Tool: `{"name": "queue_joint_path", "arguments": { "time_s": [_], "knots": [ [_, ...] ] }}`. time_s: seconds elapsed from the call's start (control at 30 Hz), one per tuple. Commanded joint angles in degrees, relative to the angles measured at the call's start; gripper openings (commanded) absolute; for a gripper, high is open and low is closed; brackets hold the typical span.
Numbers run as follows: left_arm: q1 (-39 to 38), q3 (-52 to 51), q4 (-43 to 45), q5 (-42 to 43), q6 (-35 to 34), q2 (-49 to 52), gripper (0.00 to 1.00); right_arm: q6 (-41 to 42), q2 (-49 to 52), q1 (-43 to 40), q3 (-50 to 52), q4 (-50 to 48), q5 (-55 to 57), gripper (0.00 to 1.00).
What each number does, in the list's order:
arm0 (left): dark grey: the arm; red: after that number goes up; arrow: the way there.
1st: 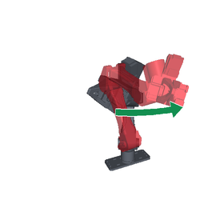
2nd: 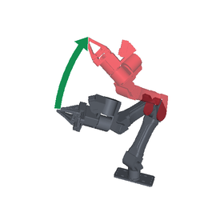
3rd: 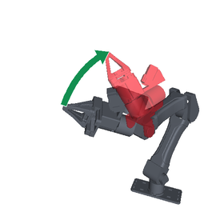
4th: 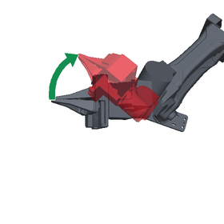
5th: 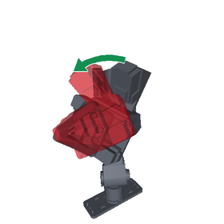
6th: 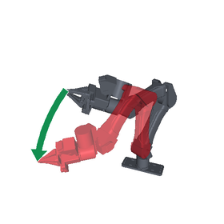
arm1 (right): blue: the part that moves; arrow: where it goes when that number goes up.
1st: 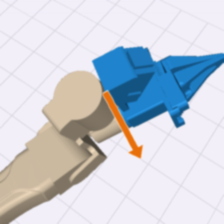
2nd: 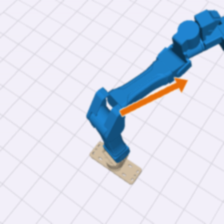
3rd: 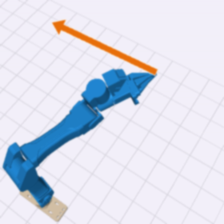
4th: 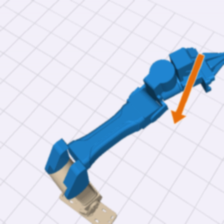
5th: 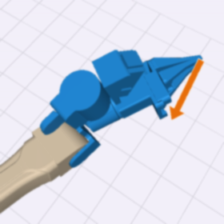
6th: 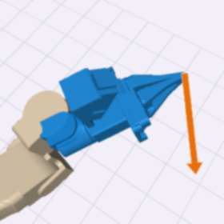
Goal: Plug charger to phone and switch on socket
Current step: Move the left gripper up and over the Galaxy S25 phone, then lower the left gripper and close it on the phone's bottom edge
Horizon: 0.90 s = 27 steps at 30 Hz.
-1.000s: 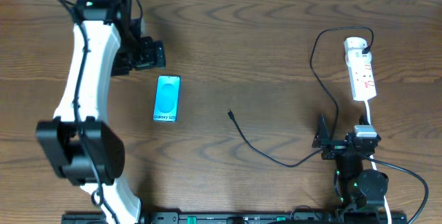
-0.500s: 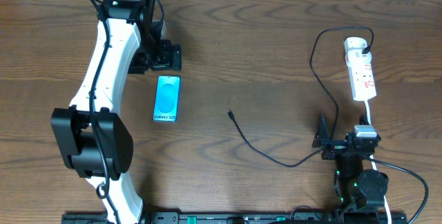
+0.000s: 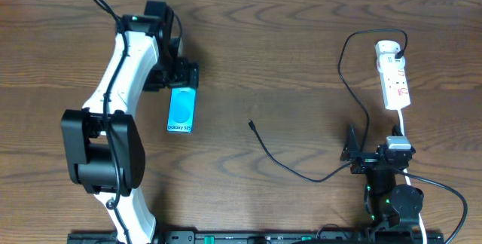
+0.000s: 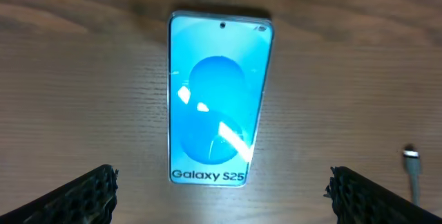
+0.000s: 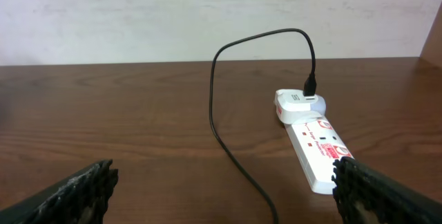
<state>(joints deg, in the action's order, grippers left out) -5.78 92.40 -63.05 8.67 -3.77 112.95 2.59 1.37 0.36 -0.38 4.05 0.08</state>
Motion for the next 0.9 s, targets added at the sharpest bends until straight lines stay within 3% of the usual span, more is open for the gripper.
{"name": "queue_joint_path", "arguments": {
  "time_s": [0.0, 0.87],
  "knots": [
    [0.2, -3.0, 1.4, -0.2, 0.5, -0.2, 0.98, 0.6, -0.3, 0.5, 0.1, 0.2, 0.9, 0.99],
    [-2.4, -15.3, 13.3, -0.2, 3.1, -0.2, 0.98, 0.6, -0.3, 0.5, 0.1, 0.2, 0.9, 0.99]
  ]
}}
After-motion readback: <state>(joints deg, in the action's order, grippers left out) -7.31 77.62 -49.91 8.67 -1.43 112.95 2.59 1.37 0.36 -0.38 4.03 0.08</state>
